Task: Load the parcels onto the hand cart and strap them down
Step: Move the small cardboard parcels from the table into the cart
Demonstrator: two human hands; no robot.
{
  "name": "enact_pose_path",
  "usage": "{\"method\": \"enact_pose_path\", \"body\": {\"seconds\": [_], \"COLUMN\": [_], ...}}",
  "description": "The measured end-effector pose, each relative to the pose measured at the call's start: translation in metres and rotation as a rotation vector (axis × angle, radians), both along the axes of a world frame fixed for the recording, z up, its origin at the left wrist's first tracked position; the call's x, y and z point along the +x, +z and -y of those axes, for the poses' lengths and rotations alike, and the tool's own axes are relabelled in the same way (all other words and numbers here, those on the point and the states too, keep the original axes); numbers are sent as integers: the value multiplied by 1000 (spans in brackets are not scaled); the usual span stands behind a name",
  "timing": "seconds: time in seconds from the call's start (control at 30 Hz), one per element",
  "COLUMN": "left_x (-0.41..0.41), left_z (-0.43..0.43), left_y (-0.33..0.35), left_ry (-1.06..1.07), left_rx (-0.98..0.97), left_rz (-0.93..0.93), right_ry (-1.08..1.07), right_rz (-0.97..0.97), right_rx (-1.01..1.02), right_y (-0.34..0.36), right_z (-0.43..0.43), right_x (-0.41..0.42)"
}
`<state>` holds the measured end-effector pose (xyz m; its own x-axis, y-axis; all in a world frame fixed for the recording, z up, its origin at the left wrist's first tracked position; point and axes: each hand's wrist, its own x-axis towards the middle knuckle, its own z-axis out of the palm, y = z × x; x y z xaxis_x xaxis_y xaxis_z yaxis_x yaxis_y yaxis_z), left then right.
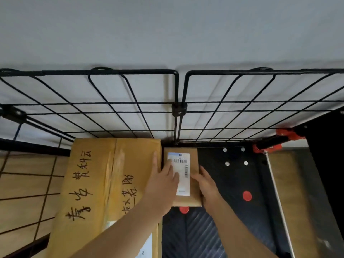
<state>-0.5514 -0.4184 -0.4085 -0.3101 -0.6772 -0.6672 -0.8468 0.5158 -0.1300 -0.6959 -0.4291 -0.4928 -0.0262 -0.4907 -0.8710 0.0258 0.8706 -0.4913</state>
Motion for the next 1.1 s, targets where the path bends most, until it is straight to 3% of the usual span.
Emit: {"method": "enact_pose_path", "body": {"seconds": [0.1, 0.2, 0.33, 0.63, 1.1], "left_x": [-6, -5, -1, 9, 46], "left_z": [4, 4, 3, 3, -43], "left_y": [-3, -5, -3, 7, 102], "left_ry": [-13, 11, 40, 73, 378], "left_rx": [4, -9, -9, -38, -44], "left_rz": [37, 31, -24, -158, -345], "right_ry": [153, 228, 94, 286, 605], "right_rz": [-74, -134, -46, -229, -444], "right_rx": [-8, 106, 318, 177, -26], "right_y": [-15, -15, -7, 3, 139], "right_z": [-1, -6, -12, -9, -66], "right_x": [5, 8, 12, 5, -30]}}
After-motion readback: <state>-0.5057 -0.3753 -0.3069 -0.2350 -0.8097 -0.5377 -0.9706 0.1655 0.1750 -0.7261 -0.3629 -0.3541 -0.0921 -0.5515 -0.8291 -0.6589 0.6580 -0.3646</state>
